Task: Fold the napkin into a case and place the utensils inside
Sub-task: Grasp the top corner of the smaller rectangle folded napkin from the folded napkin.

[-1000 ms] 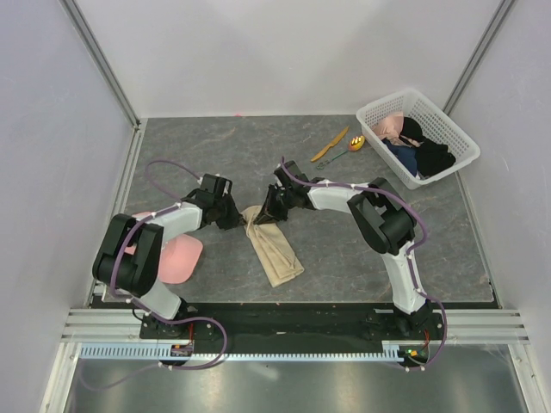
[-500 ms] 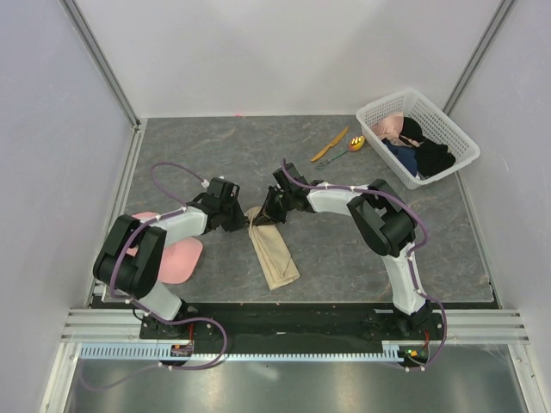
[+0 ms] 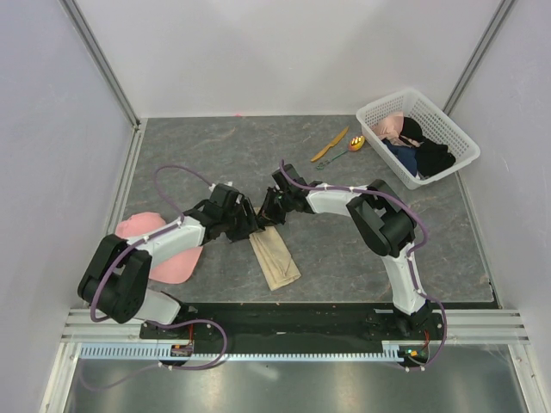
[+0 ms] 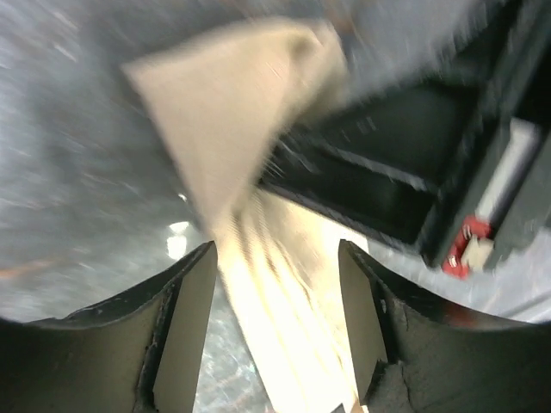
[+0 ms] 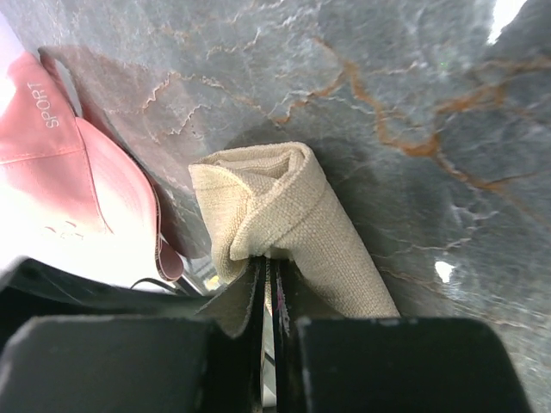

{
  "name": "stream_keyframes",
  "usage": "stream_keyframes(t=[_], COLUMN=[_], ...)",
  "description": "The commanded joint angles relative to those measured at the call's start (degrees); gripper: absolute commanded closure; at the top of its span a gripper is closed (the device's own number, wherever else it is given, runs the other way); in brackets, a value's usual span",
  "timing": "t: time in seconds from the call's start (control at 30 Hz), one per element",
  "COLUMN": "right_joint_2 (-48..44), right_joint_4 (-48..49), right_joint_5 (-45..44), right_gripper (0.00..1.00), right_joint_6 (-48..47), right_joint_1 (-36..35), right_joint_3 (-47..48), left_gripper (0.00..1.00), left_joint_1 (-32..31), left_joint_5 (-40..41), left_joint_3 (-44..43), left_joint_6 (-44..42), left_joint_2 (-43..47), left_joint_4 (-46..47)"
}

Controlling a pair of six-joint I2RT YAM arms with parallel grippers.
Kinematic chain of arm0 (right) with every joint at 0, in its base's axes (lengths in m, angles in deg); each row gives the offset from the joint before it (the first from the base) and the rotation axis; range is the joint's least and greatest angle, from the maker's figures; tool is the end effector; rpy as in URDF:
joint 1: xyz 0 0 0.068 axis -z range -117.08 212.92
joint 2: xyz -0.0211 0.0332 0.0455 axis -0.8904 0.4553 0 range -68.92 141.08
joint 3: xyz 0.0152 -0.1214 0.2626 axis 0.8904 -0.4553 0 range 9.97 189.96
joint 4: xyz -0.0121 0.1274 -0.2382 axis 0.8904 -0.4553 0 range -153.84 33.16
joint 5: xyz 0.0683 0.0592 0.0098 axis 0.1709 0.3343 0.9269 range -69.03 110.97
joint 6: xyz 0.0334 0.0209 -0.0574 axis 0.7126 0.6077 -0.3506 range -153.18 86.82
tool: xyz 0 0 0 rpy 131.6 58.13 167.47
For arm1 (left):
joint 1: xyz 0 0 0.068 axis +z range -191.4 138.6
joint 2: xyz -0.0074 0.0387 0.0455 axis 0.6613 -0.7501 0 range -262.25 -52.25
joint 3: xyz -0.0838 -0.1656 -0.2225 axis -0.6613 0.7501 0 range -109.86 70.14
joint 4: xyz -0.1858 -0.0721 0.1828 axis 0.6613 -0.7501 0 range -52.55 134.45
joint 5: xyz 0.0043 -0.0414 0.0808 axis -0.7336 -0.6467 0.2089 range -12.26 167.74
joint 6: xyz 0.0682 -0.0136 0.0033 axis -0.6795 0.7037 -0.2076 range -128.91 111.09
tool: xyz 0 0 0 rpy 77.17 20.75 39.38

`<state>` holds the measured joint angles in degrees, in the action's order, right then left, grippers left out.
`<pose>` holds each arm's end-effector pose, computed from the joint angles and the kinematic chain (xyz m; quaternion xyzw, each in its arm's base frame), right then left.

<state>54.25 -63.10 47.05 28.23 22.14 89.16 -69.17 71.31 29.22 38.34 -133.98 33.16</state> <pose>0.3462 0.3315 0.1195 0.0886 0.9151 0.3910 0.0429 0.2550 -0.1414 0.1683 -0.1418 0.9338 -0.2395 0.2249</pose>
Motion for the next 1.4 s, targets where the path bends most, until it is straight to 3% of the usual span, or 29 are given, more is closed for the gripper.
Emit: stream_keyframes(t=[0.0,0.37,0.47,0.67,0.77,0.8,0.9,1.2,1.37], right_joint_2=[-1.7,-2.5,-2.5,-3.2,-3.6,-3.9,-4.9,-7.1,-5.8], right_joint_4=[1.3,0.6,-0.2,-1.9,-3.8,-4.3,-6.8,-13.1,-13.1], right_joint_5=[0.5,-0.3,-0.3,-0.2,-0.4,-0.5,-0.3,3.3,4.3], right_gripper=[0.92,0.92,0.92,0.85,0.79,0.78,0.72,0.66,0.75], right_joint_6=[1.5,0.6,-0.2,-2.0,-3.7,-4.2,-7.1,-15.7,-17.4], right_joint_1=[-0.6,-0.4,-0.1,0.0,0.2,0.3,0.8,3.1,3.0], right_joint_3=[0.9,0.3,0.4,1.2,2.1,2.5,3.7,6.3,6.7], left_gripper=[0.34,0.52,0.47,0.50,0.64,0.73,0.82,0.93,0.95], left_joint_1=[-2.5,-3.0,-3.0,-2.9,-2.9,-2.9,-2.9,-2.9,-2.9], left_joint_5=[-0.8,4.2,5.1,4.5,4.9,5.1,5.8,3.7,0.0], left_joint_3=[2.2,1.5,2.3,2.0,2.6,2.9,4.1,8.6,12.7], left_joint_6=[3.0,5.0,5.0,4.4,4.8,4.8,4.7,5.8,7.1], left_joint_2=[0.6,-0.7,0.7,-2.9,-3.5,-3.2,-0.9,1.8,2.1], left_joint_4=[2.2,-2.8,-3.1,-2.1,-1.5,-1.4,-0.8,4.3,14.4])
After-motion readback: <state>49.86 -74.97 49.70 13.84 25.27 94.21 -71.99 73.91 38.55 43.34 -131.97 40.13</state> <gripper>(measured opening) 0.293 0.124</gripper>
